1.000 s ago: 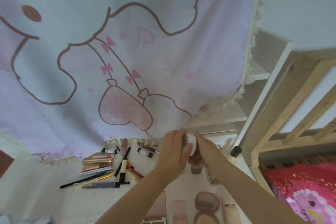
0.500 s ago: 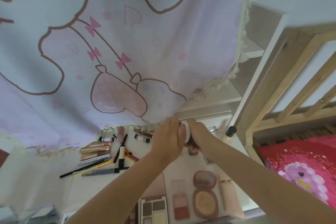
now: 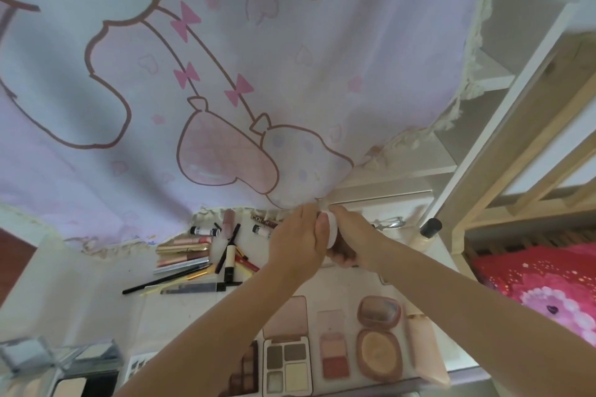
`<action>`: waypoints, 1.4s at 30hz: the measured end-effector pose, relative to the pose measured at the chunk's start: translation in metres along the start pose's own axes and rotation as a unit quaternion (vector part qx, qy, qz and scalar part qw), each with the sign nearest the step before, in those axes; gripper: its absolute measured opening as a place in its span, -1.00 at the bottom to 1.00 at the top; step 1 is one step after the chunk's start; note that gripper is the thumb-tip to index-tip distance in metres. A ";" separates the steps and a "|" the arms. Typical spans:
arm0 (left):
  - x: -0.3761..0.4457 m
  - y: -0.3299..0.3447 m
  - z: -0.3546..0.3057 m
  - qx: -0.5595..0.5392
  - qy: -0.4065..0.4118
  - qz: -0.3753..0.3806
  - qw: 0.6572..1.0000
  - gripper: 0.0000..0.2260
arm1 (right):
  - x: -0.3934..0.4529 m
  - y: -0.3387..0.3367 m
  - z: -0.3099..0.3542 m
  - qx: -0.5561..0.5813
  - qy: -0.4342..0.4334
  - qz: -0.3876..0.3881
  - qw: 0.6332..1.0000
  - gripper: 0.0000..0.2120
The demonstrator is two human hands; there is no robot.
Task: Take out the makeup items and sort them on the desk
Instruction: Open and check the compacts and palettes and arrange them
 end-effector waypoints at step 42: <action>-0.011 0.042 0.027 -0.158 -0.487 0.240 0.825 -0.56 | 0.024 -0.010 -0.039 -0.218 -0.345 0.016 0.913 -0.63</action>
Point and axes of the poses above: each hand's wrist, its own x-axis towards the middle knuckle, its own y-axis out of the palm, z = x × y, the point moved 2 cm from there along x, towards the middle knuckle, and after that the axes turned 14 degrees about -z, right-handed, at the moved point
